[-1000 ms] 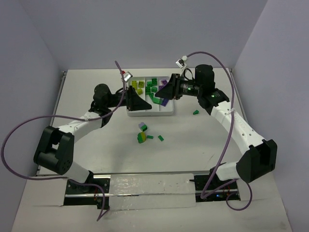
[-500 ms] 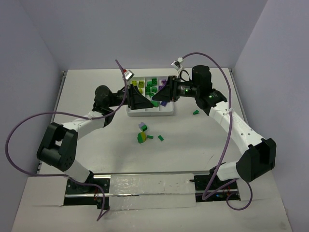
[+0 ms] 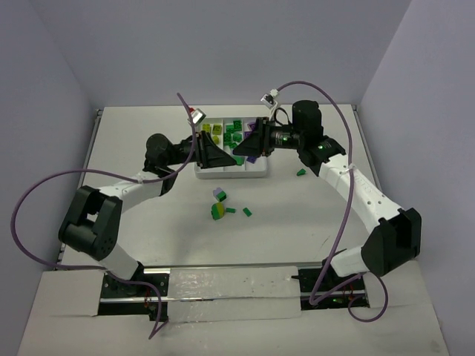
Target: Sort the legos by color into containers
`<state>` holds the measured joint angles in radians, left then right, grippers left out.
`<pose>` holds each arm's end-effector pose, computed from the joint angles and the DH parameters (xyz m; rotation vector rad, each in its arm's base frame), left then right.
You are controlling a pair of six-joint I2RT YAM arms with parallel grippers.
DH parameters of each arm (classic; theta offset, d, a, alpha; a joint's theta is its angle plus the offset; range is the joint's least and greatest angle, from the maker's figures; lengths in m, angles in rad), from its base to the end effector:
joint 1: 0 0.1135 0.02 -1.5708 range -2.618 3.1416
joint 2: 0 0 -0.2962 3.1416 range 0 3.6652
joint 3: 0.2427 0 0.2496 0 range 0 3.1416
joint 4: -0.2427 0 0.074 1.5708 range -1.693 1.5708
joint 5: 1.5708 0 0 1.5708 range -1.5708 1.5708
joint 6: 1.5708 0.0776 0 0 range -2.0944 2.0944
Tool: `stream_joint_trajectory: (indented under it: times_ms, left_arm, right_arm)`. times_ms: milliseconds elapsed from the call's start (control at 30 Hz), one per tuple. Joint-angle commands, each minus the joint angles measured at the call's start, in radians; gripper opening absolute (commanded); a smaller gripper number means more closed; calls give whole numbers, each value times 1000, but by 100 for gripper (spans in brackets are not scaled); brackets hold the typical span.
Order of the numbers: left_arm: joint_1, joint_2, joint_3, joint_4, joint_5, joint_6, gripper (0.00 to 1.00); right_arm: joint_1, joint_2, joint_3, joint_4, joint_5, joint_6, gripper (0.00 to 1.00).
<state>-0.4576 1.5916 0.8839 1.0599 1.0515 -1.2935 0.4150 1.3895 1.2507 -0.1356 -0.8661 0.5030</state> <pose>0.2886 -0.2172 0.3365 0.4811 1.7008 -2.0007 0.2822 0.1890 0.3971 -0.5751 1.9077 1.4104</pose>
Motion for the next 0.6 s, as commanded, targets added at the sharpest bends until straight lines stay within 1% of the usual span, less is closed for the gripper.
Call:
stream_joint_trajectory:
  times_ms: [0, 67, 133, 233, 267, 300, 333, 367, 433, 467, 500, 533, 567]
  left_arm:
    - [-12, -26, -45, 1, 28, 47, 1]
    - [-10, -37, -80, -51, 39, 102, 0]
    - [-10, -50, -103, -186, 53, 176, 0]
    - [-3, -86, -118, -412, 58, 344, 0]
    - [-1, -96, -114, -416, 56, 382, 0]
    - [8, -104, -93, -562, 48, 455, 0]
    - [15, -115, -54, -681, 31, 560, 0]
    - [18, -120, -11, -769, -28, 659, 0]
    - [17, -109, 73, -963, -150, 806, 0]
    - [12, -92, 125, -1060, -289, 872, 0]
    - [11, -55, 198, -1166, -393, 935, 0]
    - [11, 17, 309, -1291, -491, 1003, 0]
    - [10, 83, 395, -1371, -531, 1036, 0]
  right_arm:
    - [-41, 16, 54, 75, 30, -2, 0]
    - [-73, 32, 75, 84, 52, 7, 0]
    - [-105, 49, 98, 88, 104, 10, 0]
    - [-119, 77, 131, 35, 210, -36, 0]
    - [-117, 84, 137, 20, 242, -50, 0]
    - [-117, 99, 145, -2, 275, -69, 0]
    - [-117, 111, 148, -21, 305, -87, 0]
    - [-115, 129, 149, -46, 330, -115, 0]
    - [-107, 161, 160, -85, 399, -181, 0]
    - [-102, 191, 161, -118, 453, -208, 0]
    - [-98, 210, 151, -122, 476, -235, 0]
    - [-94, 229, 135, -118, 507, -267, 0]
    - [-89, 238, 125, -112, 546, -289, 0]
